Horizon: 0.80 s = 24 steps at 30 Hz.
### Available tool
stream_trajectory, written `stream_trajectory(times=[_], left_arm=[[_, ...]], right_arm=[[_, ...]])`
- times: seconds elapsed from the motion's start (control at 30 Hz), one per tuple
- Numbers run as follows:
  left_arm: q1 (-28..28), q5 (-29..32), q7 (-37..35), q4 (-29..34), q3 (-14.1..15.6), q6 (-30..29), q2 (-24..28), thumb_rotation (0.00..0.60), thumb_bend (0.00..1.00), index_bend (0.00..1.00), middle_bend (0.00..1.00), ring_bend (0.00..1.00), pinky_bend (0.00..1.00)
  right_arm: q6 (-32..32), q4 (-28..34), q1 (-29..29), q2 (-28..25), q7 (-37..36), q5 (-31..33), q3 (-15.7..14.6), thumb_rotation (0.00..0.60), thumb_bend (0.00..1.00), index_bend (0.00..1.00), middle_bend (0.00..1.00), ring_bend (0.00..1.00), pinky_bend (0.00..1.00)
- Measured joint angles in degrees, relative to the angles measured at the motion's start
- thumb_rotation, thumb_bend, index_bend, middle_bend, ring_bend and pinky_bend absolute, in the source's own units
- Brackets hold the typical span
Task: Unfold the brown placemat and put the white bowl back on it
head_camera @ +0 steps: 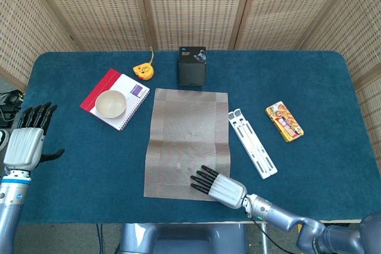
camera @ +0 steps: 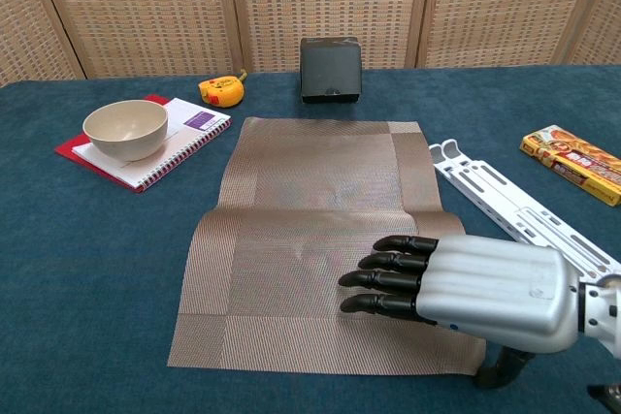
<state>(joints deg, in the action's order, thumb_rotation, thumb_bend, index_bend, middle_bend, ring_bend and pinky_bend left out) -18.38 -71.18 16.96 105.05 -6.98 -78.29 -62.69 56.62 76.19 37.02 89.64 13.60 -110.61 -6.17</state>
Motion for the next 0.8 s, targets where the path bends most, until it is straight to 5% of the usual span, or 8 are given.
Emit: stream_trajectory(times=[0.2, 0.57, 0.8], left_arm=[[0.18, -0.38, -0.16, 0.09, -0.07, 0.06, 0.08, 0.600, 0.00, 0.00, 0.00, 0.00, 0.00], [0.29, -0.53, -0.16, 0.09, -0.25, 0.38, 0.00, 0.600, 0.00, 0.00, 0.00, 0.00, 0.00], [0.28, -0.63, 0.10, 0.14, -0.26, 0.67, -0.10, 0.600, 0.00, 0.00, 0.00, 0.00, 0.00]], right_arm=[[1.42, -0.86, 0.39, 0.34, -0.84, 0.02, -0.40, 0.600, 0.57, 0.09, 0.00, 0.00, 0.00], [4.99, -2.52, 0.94, 0.70, -3.79, -0.58, -1.18, 0.600, 0.80, 0.30, 0.00, 0.00, 0.00], [7.58, -4.67, 1.07, 1.27, -5.88, -1.28, -1.82, 0.600, 0.81, 0.64, 0.00, 0.00, 0.00]])
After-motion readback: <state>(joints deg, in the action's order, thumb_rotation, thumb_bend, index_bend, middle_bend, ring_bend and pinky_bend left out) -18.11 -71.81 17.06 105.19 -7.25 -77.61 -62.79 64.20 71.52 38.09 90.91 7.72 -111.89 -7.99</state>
